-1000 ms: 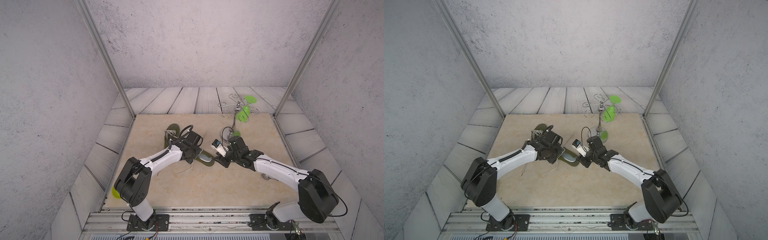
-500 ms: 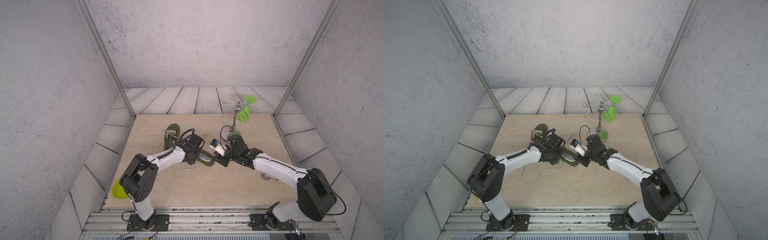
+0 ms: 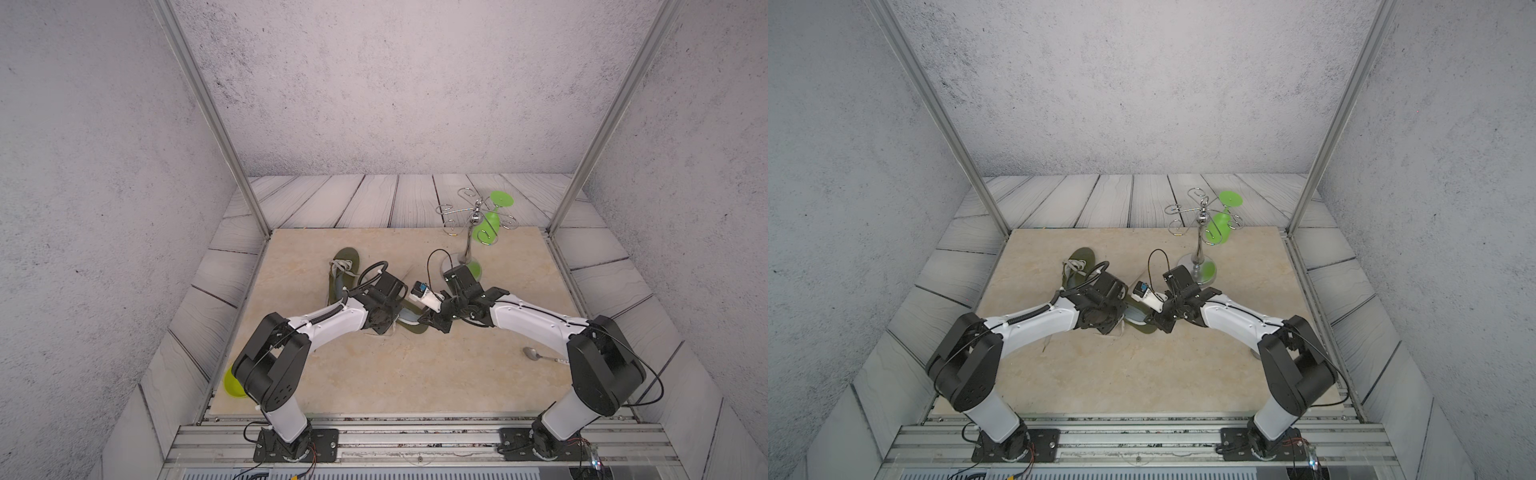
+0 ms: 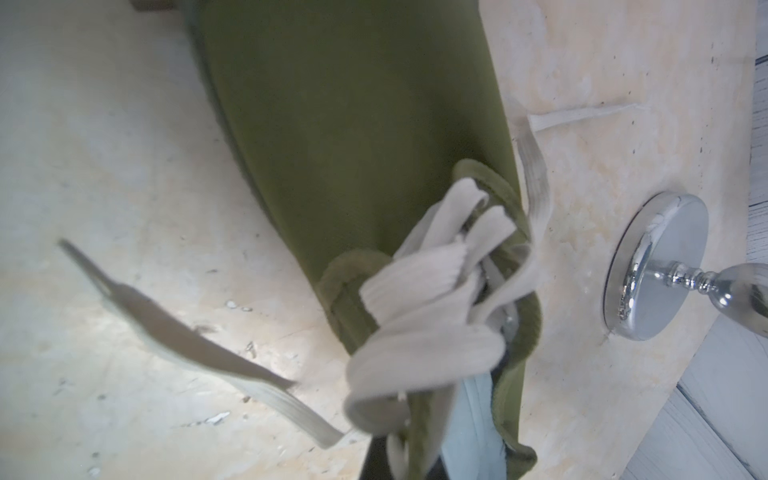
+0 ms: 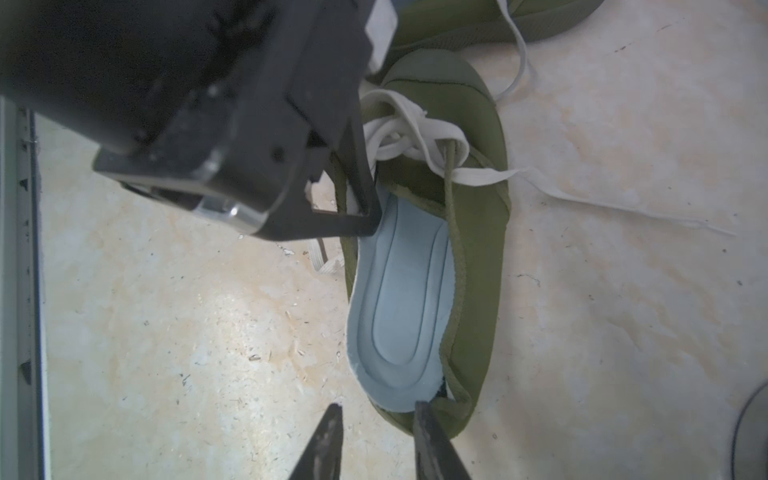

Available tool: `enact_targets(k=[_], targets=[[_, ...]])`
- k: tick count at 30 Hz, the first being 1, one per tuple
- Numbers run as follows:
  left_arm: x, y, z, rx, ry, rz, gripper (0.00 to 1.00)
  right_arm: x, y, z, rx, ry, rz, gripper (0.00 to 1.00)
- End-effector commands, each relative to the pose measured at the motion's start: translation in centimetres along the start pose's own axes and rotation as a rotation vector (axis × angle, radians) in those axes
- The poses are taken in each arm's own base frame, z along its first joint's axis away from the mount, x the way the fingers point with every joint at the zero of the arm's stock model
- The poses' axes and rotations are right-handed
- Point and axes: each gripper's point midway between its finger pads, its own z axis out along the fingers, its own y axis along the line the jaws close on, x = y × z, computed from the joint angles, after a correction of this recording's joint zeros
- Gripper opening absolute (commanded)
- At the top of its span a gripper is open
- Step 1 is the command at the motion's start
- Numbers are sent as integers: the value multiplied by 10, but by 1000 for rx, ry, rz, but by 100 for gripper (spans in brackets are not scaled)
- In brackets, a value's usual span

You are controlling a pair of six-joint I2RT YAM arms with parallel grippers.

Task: Insert the insole into the shoe
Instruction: Adjust the insole in the shoe.

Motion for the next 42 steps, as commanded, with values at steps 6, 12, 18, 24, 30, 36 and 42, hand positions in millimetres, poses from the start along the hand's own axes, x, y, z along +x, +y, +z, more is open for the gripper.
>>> enact_targets(k=[6, 12, 18, 24, 30, 36, 42], targets=[[0, 3, -5, 41, 17, -17, 2, -5, 14, 17, -91, 22, -24, 31], [-1, 4, -2, 57, 29, -23, 2, -2, 21, 31, -102, 71, -44, 32], [0, 1, -1, 65, 44, -25, 5, 4, 15, 40, -87, 104, -43, 31], [0, 2, -2, 65, 45, -19, 7, 9, 6, 49, -58, 125, -38, 20], [3, 5, -3, 62, 60, -12, 15, 7, -4, 56, -29, 133, -29, 4], [-1, 5, -13, 72, 37, 2, 19, 16, -7, 64, -27, 166, -7, 0], [-3, 8, -13, 80, 34, -13, 14, 17, -9, 66, -20, 163, 20, 0]])
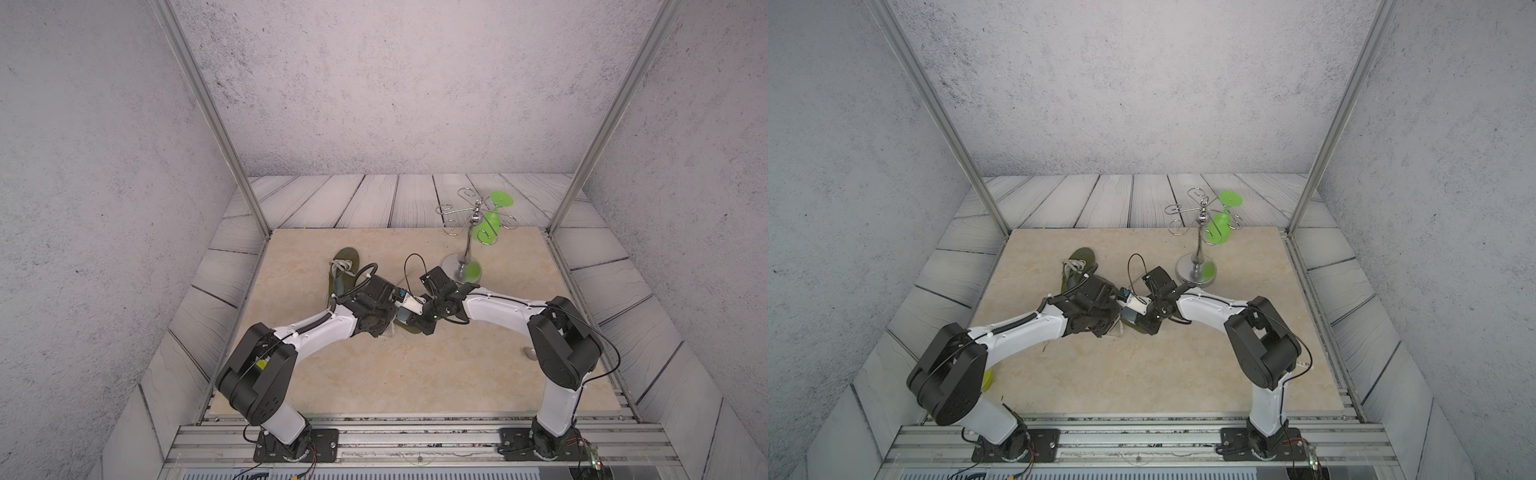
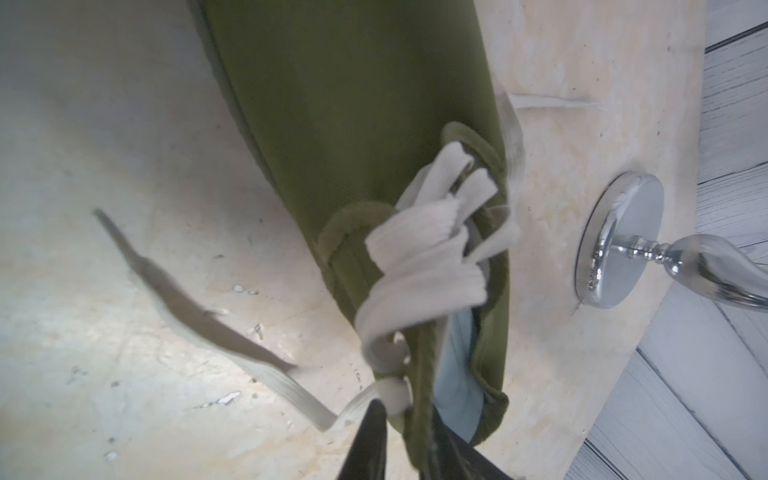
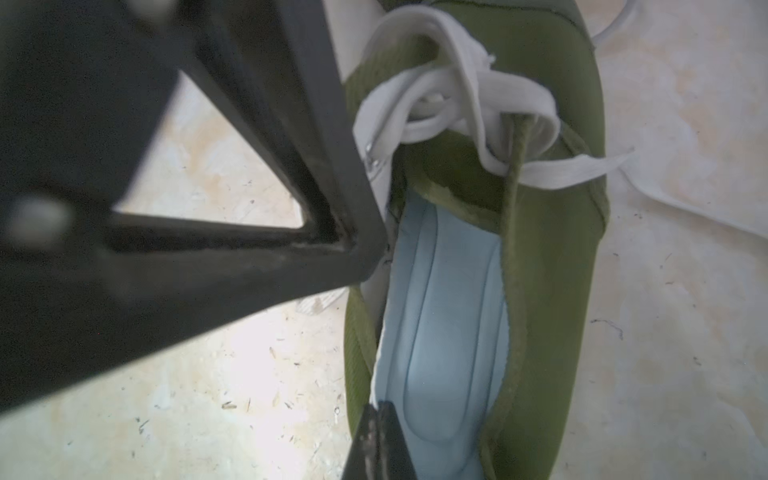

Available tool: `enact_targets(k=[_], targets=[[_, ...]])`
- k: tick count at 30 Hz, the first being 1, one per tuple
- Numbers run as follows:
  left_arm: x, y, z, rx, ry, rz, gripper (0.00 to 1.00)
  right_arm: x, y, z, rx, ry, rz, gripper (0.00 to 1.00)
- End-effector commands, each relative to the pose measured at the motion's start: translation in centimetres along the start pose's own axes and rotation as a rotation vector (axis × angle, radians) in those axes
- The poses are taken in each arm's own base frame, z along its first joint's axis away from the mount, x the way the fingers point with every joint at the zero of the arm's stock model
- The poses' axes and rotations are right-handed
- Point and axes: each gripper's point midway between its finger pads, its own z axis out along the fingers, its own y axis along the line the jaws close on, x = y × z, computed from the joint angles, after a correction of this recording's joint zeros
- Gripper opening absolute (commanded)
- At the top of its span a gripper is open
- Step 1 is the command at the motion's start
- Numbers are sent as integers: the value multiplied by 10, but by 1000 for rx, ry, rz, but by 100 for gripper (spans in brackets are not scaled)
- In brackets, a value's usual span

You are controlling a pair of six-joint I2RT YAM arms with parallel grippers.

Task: Insert the insole into the shoe
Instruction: Adjust the insole in the shoe.

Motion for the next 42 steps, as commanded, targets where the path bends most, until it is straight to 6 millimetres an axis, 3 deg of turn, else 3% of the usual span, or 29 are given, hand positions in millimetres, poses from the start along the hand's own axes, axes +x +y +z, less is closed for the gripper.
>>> enact_targets(k=[1, 4, 10, 20, 26, 30, 34, 39, 42], targets=[[-3, 9, 0, -7, -10, -15, 10, 13, -8, 13, 15, 43, 38, 0], [-1, 8, 2, 11, 1, -18, 0, 14, -11, 17, 20, 53, 53, 0], [0, 4, -2, 35, 11, -5, 0, 22, -14, 27, 4, 106, 94, 0], [3, -28, -25, 156, 53, 5, 0, 41, -29, 32, 69, 231, 210, 0], [3, -19, -40, 186, 60, -5, 0, 34, -33, 29, 55, 251, 270, 0], [3, -8, -36, 211, 67, -42, 0, 42, -31, 27, 49, 314, 263, 0], [-4, -12, -31, 240, 71, -42, 0, 42, -27, 12, 66, 321, 239, 10], [4, -14, -10, 243, 183, -11, 0, 3, -8, -23, 36, 220, 214, 32], [7, -10, 7, 236, 233, 16, 0, -3, -4, -34, 48, 202, 222, 42]])
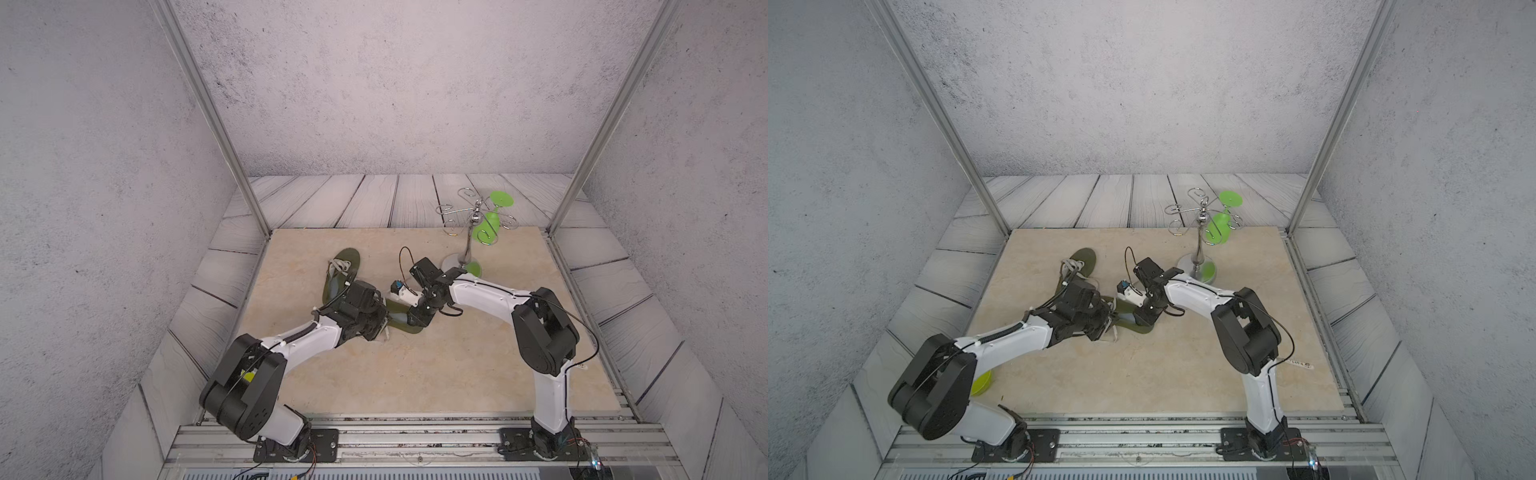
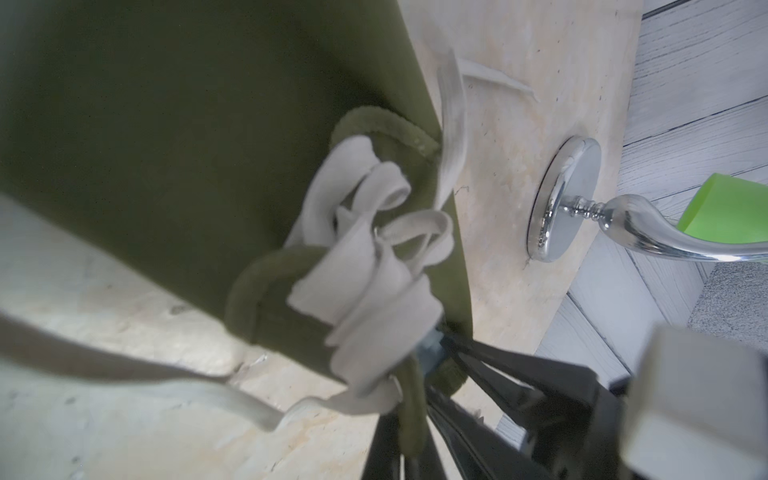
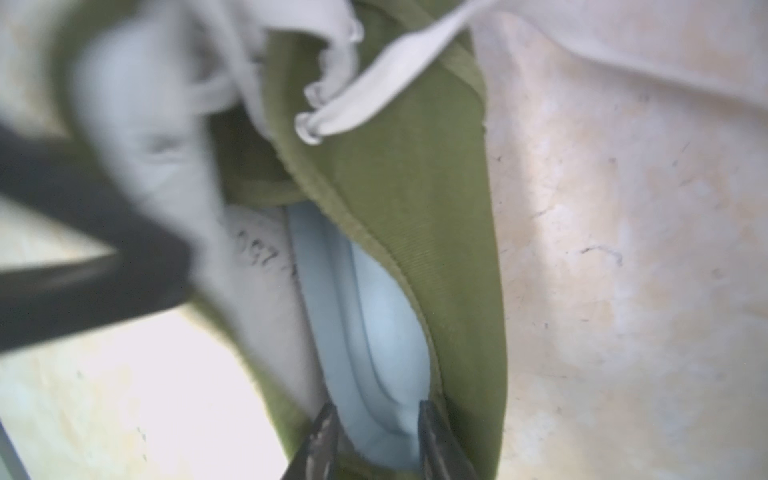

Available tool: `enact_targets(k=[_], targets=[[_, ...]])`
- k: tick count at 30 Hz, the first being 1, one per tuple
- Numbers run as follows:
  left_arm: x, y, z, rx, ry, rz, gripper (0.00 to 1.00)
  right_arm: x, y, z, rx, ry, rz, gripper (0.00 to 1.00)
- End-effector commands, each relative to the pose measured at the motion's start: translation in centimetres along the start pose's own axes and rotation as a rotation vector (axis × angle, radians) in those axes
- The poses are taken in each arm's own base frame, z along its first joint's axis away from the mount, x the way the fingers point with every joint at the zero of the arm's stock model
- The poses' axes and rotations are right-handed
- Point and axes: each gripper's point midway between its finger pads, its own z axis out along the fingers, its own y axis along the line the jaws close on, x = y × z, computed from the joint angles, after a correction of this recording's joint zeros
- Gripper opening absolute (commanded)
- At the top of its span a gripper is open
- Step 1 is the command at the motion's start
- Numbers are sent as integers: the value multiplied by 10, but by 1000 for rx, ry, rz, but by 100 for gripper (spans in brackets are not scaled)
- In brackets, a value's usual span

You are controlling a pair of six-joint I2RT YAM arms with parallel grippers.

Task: Insert the insole into the shoe
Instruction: Adjust the insole in the shoe, then adjust the shoe at the center of the board.

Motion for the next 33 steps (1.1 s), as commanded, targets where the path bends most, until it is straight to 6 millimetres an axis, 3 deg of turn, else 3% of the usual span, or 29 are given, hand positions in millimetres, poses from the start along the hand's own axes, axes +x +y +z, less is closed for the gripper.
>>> enact_targets(k=[1, 3, 7, 11, 14, 18, 22, 24, 27, 33], targets=[[5, -15, 12, 61, 91, 47, 0, -1, 10, -36, 24, -15, 15, 42], [6, -15, 16, 61, 109, 57, 0, 2, 10, -39, 28, -4, 26, 43], [5, -15, 6, 47, 86, 87, 0, 5, 8, -43, 53, 9, 33, 38], [3, -18, -2, 63, 67, 81, 0, 5, 6, -30, 47, 19, 48, 13], [3, -24, -4, 75, 76, 87, 0, 7, 6, -17, 43, 35, 49, 3], [3, -27, -3, 84, 82, 88, 0, 11, 5, 3, 28, 55, 62, 2], [1, -27, -2, 81, 85, 93, 0, 32, -5, 37, 52, 136, 107, 2], [0, -28, -3, 78, 86, 102, 0, 37, -7, 41, 65, 145, 110, 6], [-1, -27, -4, 74, 88, 109, 0, 32, -9, 24, 101, 122, 101, 9], [-1, -34, -8, 26, 126, 202, 0, -5, -1, -66, 181, -43, 100, 19]])
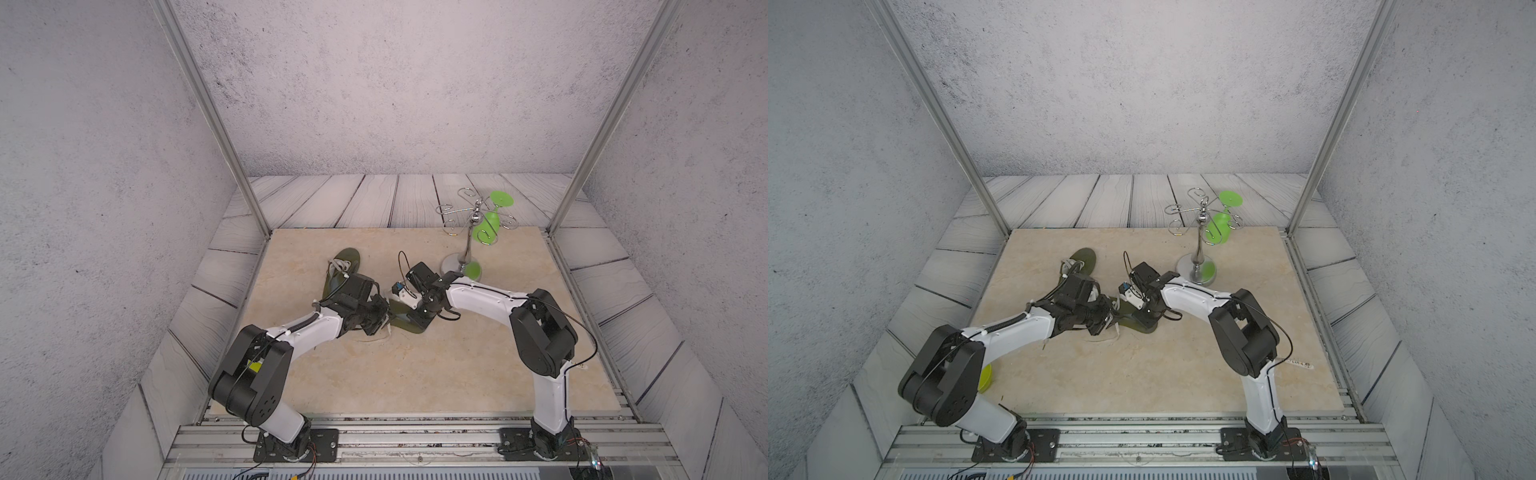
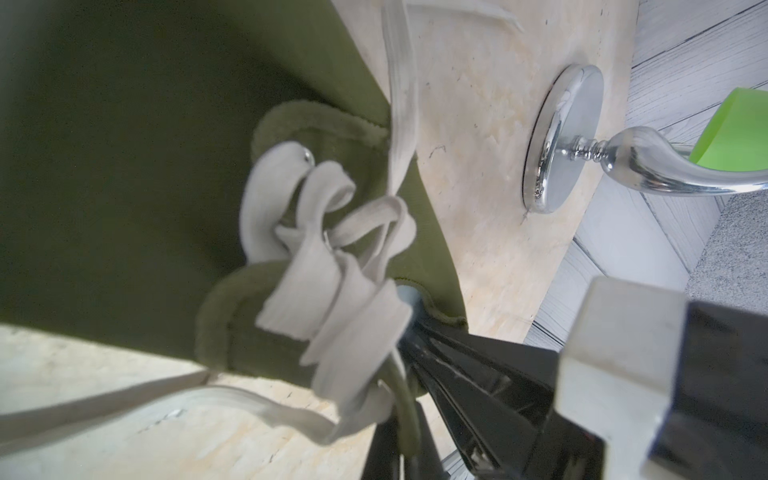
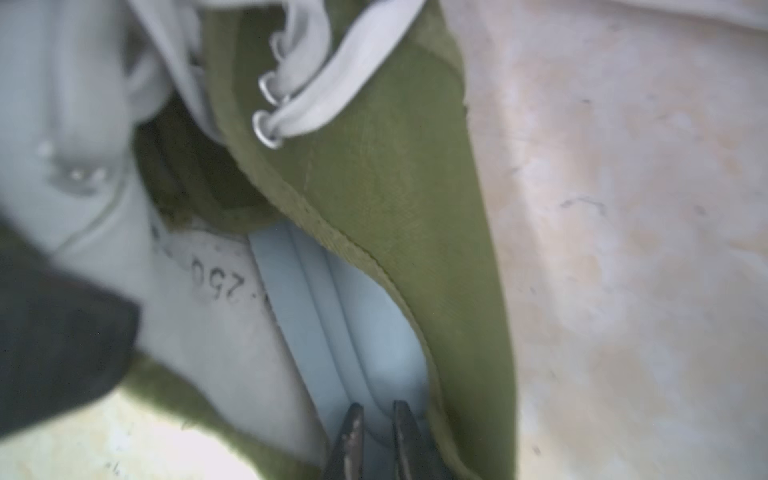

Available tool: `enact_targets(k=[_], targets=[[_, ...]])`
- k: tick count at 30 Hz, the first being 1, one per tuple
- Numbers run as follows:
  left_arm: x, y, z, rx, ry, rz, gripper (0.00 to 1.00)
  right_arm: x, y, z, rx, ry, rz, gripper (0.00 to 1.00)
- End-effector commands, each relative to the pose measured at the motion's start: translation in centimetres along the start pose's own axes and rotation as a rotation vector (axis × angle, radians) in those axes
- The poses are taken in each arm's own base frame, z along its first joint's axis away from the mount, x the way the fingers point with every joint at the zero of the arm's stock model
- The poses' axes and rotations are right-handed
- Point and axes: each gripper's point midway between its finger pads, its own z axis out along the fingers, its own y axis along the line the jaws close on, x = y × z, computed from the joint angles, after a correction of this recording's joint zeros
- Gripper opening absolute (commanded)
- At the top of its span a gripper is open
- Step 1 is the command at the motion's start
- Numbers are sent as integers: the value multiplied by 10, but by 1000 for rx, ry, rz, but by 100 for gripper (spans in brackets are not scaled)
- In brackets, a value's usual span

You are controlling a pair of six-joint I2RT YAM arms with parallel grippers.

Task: Insert the insole into the shoe
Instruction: Adjust the shoe at the center of the board.

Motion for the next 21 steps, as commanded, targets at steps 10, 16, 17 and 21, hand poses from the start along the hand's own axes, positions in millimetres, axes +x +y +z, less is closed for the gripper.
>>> enact_targets(k=[10, 16, 17, 21], targets=[[-23, -4, -18, -290, 163, 404, 0, 27, 6, -134, 130, -136, 77, 24], [-17, -14, -22, -323, 309, 599, 0, 52, 8, -153, 160, -159, 103, 24], [-15, -19, -25, -307, 309, 619, 0, 54, 8, -155, 164, -157, 104, 24], [-3, -41, -41, -245, 316, 718, 0, 55, 7, -158, 176, -154, 102, 24]])
